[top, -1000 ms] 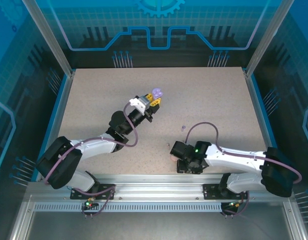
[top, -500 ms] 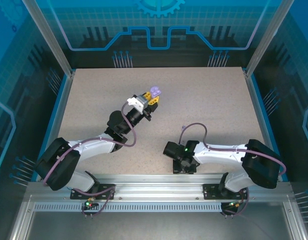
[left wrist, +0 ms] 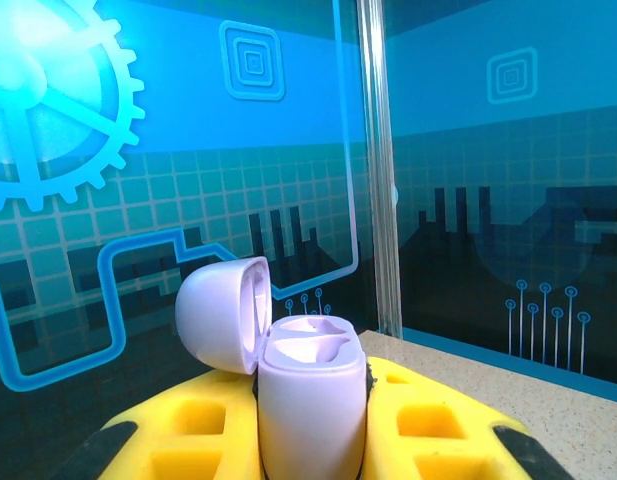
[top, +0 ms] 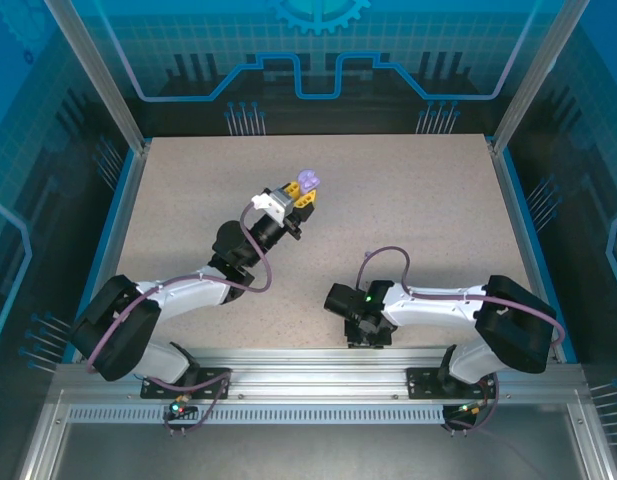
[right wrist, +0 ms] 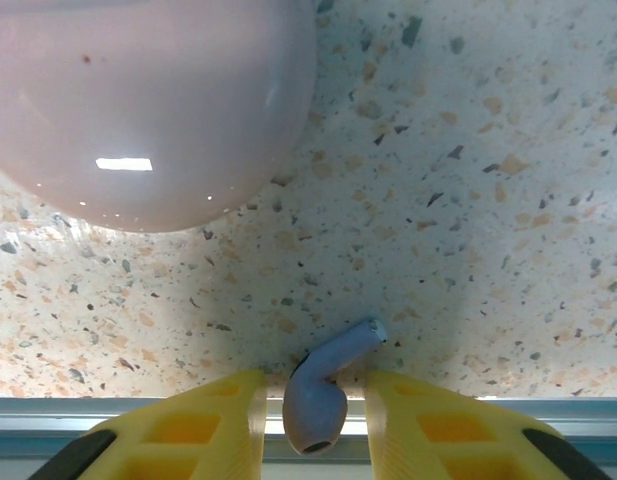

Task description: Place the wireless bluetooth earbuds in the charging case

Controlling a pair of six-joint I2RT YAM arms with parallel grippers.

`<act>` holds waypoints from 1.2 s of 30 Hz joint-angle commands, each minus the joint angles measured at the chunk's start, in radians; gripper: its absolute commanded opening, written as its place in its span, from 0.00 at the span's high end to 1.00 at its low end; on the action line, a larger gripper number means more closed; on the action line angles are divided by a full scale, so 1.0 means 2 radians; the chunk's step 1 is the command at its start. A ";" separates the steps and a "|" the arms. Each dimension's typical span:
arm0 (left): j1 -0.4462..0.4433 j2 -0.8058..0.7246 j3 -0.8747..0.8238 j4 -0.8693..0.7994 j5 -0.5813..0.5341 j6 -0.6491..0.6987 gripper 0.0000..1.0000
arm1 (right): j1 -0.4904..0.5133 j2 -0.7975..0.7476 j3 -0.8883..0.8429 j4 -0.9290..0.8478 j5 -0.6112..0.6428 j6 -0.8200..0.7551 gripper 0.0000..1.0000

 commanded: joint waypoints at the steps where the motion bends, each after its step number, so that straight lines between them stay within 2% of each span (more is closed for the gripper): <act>1: 0.005 -0.008 -0.005 0.023 -0.003 -0.004 1.00 | 0.000 0.002 0.004 -0.009 0.003 0.000 0.72; 10: 0.005 -0.008 -0.004 0.020 -0.002 -0.006 1.00 | -0.009 -0.035 0.000 -0.036 0.018 -0.007 0.85; 14: 0.005 -0.007 -0.003 0.019 -0.002 -0.008 1.00 | -0.021 -0.080 0.002 -0.064 0.029 -0.011 0.87; 17: 0.005 -0.007 -0.003 0.020 -0.003 -0.008 1.00 | -0.051 -0.121 0.013 -0.086 0.039 -0.032 0.87; 21: 0.006 -0.008 -0.002 0.022 -0.002 -0.009 1.00 | -0.127 -0.147 0.043 -0.077 0.032 -0.097 0.87; 24: 0.006 -0.006 -0.002 0.028 -0.002 -0.013 1.00 | -0.182 -0.121 0.087 -0.056 0.023 -0.155 0.87; 27: 0.006 -0.004 -0.003 0.038 0.001 -0.014 1.00 | -0.214 -0.066 0.135 -0.031 0.021 -0.200 0.87; 36: 0.007 -0.008 0.005 0.062 0.033 -0.019 1.00 | -0.238 0.134 0.254 0.042 -0.028 -0.255 0.88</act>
